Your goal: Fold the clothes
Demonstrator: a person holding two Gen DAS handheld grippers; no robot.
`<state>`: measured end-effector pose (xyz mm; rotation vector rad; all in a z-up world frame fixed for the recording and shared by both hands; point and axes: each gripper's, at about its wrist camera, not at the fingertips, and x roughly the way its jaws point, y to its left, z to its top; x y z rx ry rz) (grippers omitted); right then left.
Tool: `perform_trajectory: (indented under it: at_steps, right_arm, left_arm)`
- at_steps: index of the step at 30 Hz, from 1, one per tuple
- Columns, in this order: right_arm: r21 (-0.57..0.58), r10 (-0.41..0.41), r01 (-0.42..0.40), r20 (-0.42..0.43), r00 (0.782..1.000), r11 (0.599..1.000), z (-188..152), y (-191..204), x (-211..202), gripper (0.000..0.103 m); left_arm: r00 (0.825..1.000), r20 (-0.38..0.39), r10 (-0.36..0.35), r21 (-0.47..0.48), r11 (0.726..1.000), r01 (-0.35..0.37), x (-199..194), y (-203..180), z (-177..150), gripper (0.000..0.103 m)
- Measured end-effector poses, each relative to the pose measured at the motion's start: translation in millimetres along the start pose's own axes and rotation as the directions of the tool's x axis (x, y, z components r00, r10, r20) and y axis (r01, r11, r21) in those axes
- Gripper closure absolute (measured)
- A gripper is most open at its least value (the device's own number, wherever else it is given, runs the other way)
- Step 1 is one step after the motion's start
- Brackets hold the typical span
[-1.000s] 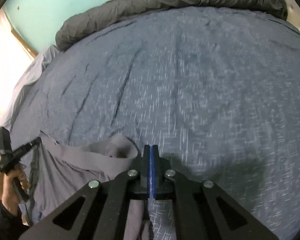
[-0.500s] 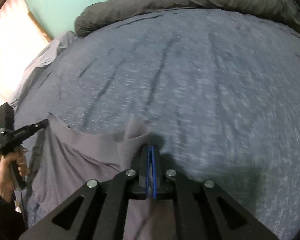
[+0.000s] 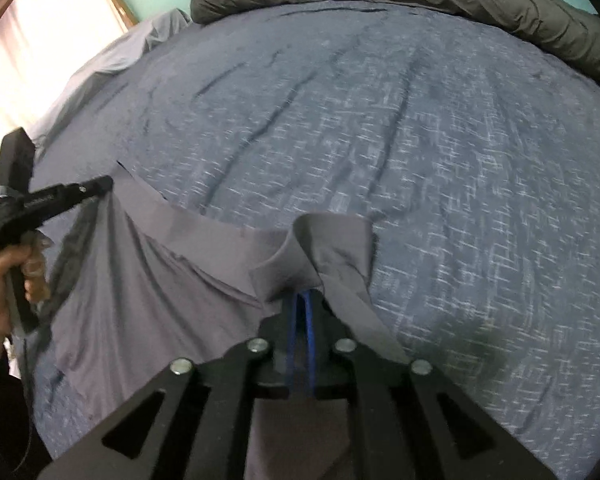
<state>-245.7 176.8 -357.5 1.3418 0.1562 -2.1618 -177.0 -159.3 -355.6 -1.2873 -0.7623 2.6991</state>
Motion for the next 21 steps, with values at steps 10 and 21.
perform_trajectory:
  at_steps: [10,21]
  right_arm:
    - [0.076,0.032,-0.039,0.086,0.996,0.996,14.2,-15.1,-17.1,0.075]
    - [-0.053,-0.05,0.049,-0.027,0.998,0.997,11.3,8.2,19.7,0.074]
  left_arm:
    - [1.0,-0.002,-0.002,-0.001,1.0,0.002,-0.8,1.6,-3.8,0.1]
    - [1.0,-0.004,-0.004,-0.006,1.0,0.004,6.7,3.3,1.6,0.1]
